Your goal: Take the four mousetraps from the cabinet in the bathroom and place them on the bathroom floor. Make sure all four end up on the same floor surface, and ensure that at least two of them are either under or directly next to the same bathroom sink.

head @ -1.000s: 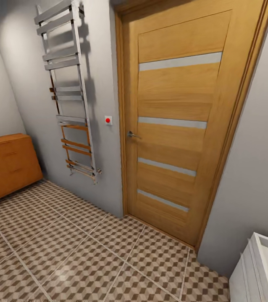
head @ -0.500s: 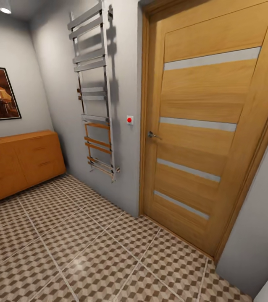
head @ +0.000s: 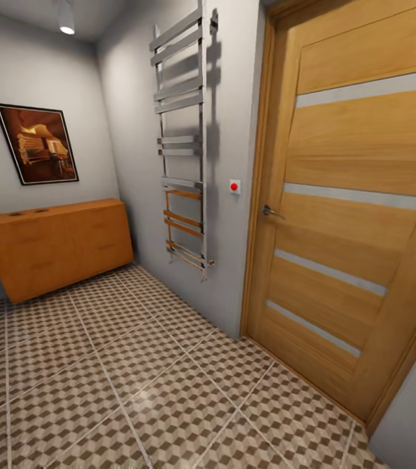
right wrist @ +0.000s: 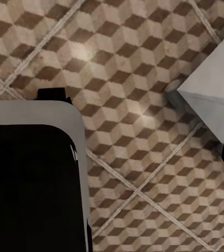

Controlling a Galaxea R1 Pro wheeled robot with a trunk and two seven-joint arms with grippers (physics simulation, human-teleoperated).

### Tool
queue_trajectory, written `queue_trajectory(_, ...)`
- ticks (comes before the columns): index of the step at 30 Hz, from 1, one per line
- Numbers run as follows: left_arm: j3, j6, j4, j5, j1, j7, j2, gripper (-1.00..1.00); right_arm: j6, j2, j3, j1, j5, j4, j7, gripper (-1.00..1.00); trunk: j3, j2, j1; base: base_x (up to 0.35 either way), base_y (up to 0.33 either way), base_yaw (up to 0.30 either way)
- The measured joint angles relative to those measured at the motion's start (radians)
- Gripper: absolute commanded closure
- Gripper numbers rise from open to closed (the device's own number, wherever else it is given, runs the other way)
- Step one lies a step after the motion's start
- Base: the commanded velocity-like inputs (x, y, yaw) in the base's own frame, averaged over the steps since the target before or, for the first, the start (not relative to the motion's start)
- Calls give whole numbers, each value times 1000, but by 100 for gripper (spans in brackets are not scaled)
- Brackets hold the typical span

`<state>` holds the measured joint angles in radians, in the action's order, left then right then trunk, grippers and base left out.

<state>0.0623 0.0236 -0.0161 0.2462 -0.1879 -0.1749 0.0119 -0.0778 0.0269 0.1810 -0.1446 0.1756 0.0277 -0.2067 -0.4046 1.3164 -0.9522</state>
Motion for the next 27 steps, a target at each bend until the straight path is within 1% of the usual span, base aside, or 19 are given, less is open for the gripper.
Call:
queue_trajectory(9,1,0,0,-1,0,1,1,-100,0,0,1,0,-1,0,0,-100,0,0,0,0,0,300)
queue_trajectory(15,-4,0,0,4,0,0,4,-100,0,1,1,0,-2,0,0,-100,0,0,0,0,0,300)
queue_trajectory(27,-7,0,0,8,0,0,2,-100,0,1,1,0,-3,0,-1,-100,0,0,0,0,0,300)
